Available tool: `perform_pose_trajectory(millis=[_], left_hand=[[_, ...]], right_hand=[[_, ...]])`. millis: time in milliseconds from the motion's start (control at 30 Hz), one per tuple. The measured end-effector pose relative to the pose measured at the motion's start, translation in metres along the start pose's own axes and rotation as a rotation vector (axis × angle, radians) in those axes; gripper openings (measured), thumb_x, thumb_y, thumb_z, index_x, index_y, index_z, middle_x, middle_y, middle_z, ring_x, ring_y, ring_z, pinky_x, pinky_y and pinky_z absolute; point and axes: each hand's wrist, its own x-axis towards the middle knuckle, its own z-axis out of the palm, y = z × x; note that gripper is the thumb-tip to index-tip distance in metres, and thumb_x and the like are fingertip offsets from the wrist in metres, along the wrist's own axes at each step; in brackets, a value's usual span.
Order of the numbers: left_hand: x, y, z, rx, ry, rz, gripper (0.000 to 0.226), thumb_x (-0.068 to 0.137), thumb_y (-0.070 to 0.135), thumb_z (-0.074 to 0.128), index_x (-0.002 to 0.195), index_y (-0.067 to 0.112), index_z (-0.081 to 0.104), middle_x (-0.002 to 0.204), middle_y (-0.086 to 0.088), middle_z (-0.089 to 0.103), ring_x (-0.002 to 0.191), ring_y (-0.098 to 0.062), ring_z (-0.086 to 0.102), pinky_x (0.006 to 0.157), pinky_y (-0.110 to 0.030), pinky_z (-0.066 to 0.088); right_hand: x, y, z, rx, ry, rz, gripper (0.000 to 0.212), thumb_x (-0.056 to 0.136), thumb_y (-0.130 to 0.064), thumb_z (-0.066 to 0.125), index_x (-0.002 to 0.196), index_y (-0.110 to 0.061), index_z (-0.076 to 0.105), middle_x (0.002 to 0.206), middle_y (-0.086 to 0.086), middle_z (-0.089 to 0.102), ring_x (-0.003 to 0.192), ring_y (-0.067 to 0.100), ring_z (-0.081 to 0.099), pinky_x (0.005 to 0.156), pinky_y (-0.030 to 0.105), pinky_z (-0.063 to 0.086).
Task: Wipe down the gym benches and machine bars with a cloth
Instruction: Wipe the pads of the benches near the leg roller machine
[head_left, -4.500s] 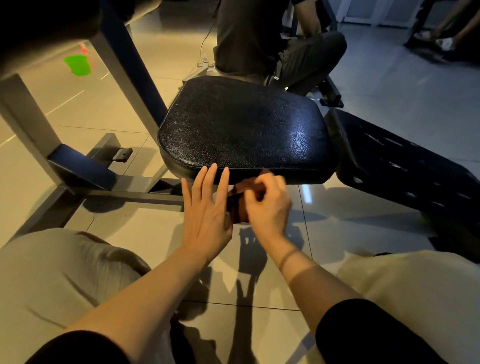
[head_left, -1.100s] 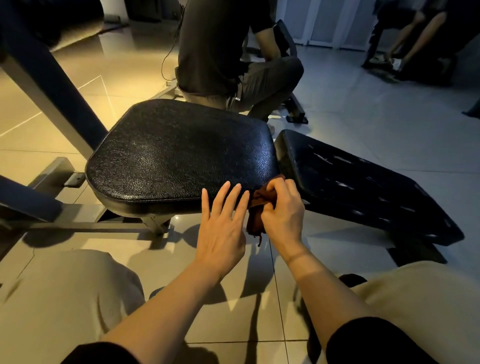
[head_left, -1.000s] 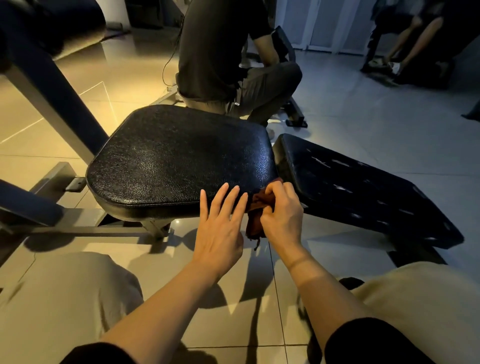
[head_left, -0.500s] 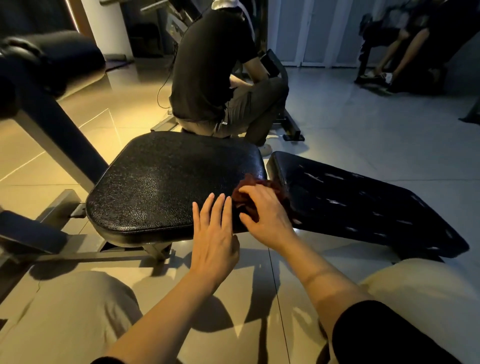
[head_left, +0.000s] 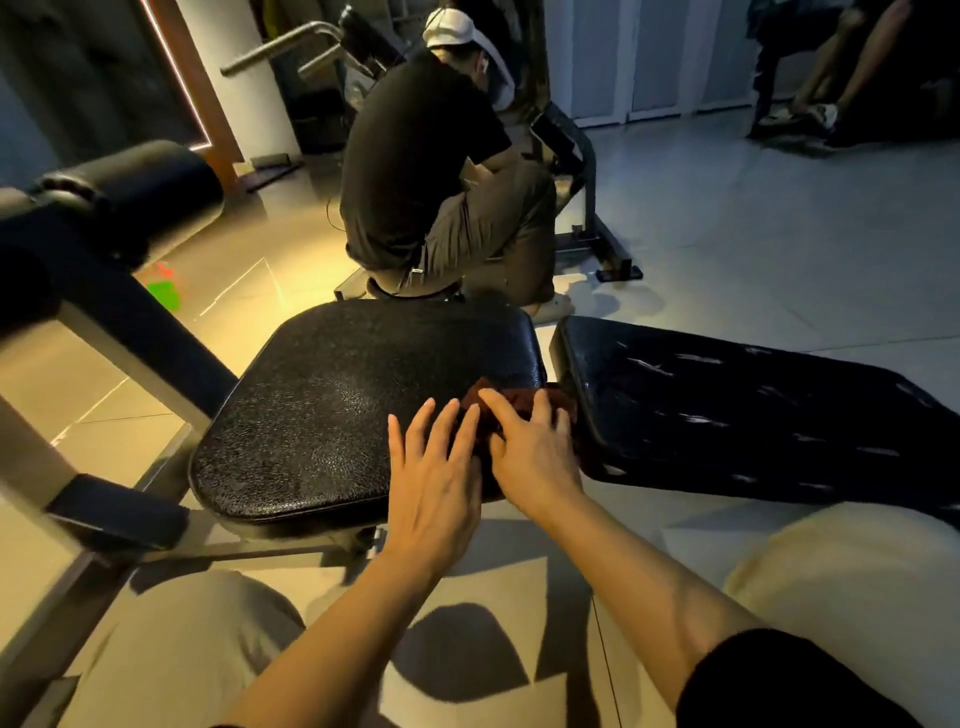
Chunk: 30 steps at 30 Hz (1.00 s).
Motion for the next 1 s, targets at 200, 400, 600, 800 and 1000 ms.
perform_pose_trajectory(millis=[200,400,600,800,1000], left_hand=[[0.021,-0.009,-0.007,0.087,-0.098,0.008,0.059,0.099,0.03,0.043,0.153,0.03,0.02,0.156,-0.008,0.028,0.146,-0.032,0.015,0.116,-0.055,0.0],[0.046,-0.024,-0.007,0.093,-0.247,-0.047,0.068,0.096,0.052,0.034,0.154,0.033,0.004,0.159,-0.004,0.021,0.146,-0.023,0.018,0.116,-0.052,-0.008],[0.08,-0.043,-0.003,0.106,-0.327,-0.037,0.073,0.093,0.06,0.039,0.153,0.024,0.017,0.158,-0.001,0.023,0.143,-0.018,0.026,0.116,-0.052,-0.007],[0.11,-0.052,0.01,0.082,-0.331,-0.035,0.071,0.094,0.057,0.041,0.152,0.024,0.02,0.157,-0.001,0.023,0.143,-0.018,0.026,0.115,-0.054,-0.006],[0.131,-0.052,0.025,0.066,-0.331,-0.057,0.068,0.094,0.056,0.042,0.151,0.025,0.022,0.156,0.001,0.025,0.142,-0.016,0.027,0.116,-0.054,-0.006]], right_hand=[[0.032,0.013,-0.014,0.079,-0.077,-0.08,0.051,0.101,-0.022,0.045,0.144,-0.046,0.03,0.159,0.01,0.014,0.144,0.04,0.011,0.112,0.051,0.027],[0.022,0.019,-0.006,0.0,0.003,-0.121,0.047,0.101,-0.028,0.044,0.144,-0.04,0.029,0.15,0.009,0.024,0.132,0.038,0.029,0.105,0.048,0.039],[0.056,0.02,0.0,-0.032,0.01,-0.123,0.049,0.101,-0.02,0.041,0.143,-0.041,0.027,0.152,0.012,0.022,0.134,0.04,0.025,0.108,0.049,0.036],[0.104,0.022,0.002,-0.023,-0.008,-0.114,0.052,0.099,-0.018,0.043,0.142,-0.043,0.026,0.151,0.012,0.023,0.138,0.04,0.021,0.112,0.05,0.032],[0.144,0.027,-0.002,-0.017,-0.035,-0.148,0.051,0.101,-0.018,0.041,0.143,-0.043,0.026,0.15,0.011,0.026,0.138,0.037,0.021,0.113,0.05,0.029]])
